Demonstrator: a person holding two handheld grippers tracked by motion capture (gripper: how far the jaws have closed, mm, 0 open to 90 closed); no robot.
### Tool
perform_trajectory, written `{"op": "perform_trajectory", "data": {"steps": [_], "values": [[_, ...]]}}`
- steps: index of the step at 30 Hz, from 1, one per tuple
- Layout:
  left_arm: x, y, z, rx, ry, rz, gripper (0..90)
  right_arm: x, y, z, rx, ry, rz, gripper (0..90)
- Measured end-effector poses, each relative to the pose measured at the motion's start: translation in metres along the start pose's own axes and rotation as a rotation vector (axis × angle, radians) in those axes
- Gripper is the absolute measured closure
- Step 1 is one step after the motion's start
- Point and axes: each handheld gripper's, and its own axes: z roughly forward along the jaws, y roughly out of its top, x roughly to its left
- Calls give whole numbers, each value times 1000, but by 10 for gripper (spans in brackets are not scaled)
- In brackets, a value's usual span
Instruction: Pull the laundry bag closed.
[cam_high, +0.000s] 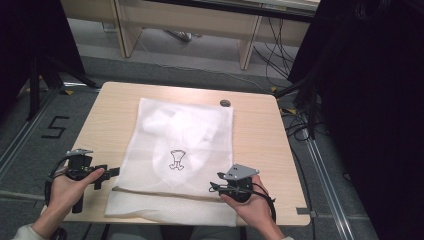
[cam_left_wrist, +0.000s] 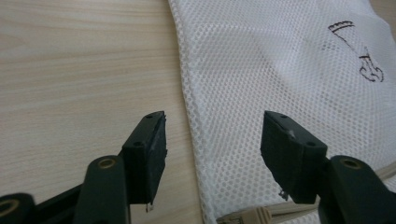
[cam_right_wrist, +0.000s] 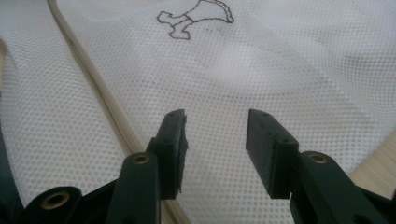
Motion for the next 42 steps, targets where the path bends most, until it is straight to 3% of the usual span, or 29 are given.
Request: {"op": "perform_trajectory", "data": {"steps": [7, 11, 13, 15, 17, 18, 33, 41, 42], "values": [[1, 1, 1, -44, -3, -51, 421, 13, 19, 11, -11, 57, -34, 619], [5, 1, -1, -69, 12, -82, 436, 29, 40, 29, 1, 120, -93, 643], [6, 1, -2, -66, 15, -80, 436, 33, 44, 32, 0, 122, -98, 646], [8, 1, -2, -66, 15, -85, 436, 43, 56, 42, 5, 157, -139, 650], [10, 2, -3, -64, 25, -79, 436, 47, 60, 47, -3, 161, -165, 651], [10, 1, -3, -71, 29, -90, 435, 56, 69, 53, 19, 187, -165, 661], [12, 2, -2, -76, 26, -102, 437, 101, 111, 98, 68, 278, -279, 700], [13, 4, -3, -71, 36, -87, 434, 116, 125, 116, 85, 315, -307, 712], [14, 4, -3, -72, 36, -89, 432, 120, 126, 118, 93, 318, -287, 713]]}}
